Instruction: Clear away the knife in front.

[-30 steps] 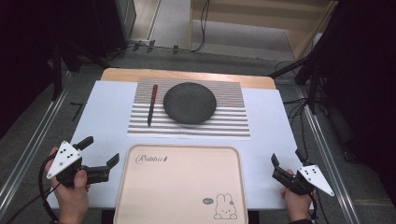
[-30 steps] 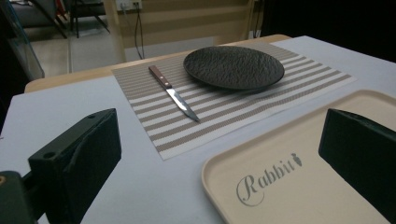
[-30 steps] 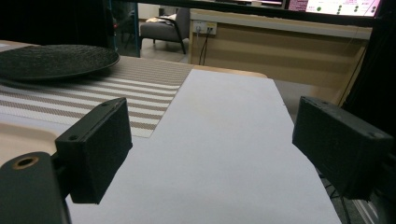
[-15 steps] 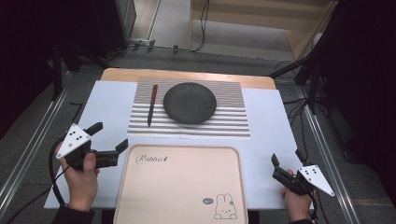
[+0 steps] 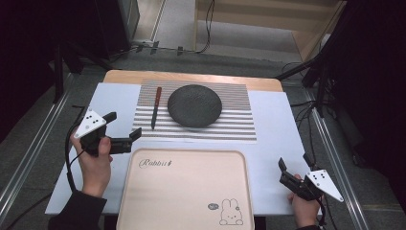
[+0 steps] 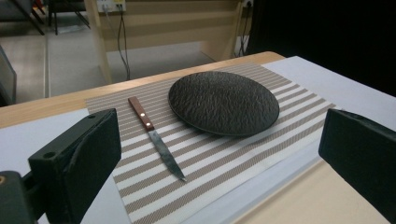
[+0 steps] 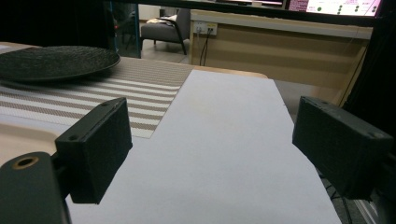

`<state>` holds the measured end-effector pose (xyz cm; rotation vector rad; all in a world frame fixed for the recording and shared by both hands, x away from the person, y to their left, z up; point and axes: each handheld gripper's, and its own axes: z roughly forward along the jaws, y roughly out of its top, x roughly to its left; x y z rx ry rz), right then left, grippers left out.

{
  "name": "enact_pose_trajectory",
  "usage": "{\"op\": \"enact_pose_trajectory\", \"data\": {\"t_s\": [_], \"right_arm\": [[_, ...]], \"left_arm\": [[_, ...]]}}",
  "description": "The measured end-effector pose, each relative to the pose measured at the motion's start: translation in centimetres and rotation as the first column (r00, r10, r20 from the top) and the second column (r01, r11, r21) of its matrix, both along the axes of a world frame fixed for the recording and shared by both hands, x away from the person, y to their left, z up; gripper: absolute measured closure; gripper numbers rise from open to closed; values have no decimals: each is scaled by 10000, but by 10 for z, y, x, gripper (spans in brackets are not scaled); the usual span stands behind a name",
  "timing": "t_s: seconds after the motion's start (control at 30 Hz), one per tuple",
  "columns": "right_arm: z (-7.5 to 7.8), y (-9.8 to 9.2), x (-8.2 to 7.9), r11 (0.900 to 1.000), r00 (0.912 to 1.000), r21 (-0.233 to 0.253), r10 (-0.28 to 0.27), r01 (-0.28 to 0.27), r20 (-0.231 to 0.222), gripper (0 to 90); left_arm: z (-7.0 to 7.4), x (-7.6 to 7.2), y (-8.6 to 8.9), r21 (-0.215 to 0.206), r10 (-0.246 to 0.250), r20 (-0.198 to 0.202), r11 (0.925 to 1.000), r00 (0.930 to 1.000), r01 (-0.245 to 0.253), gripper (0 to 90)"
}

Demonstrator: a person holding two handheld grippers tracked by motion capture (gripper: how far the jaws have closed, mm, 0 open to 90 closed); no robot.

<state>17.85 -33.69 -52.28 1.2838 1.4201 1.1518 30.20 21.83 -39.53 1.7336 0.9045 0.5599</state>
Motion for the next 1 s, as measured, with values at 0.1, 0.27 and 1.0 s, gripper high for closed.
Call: {"op": "enact_pose_trajectory", "data": {"t_s": [0.1,0.27,1.0], "right_arm": [[0,0,0,10000,10000,15,6,-6,4,102],[0,0,0,10000,10000,10,20,-20,22,102],[0,-1,0,10000,10000,26,38,-38,36,102]], "left_arm": [[1,9,-5,-75,40,-54,10000,10000,-41,0],[2,24,-12,-163,79,-245,9998,9997,-83,0],[5,81,-24,233,250,-957,9995,9951,-229,0]]}}
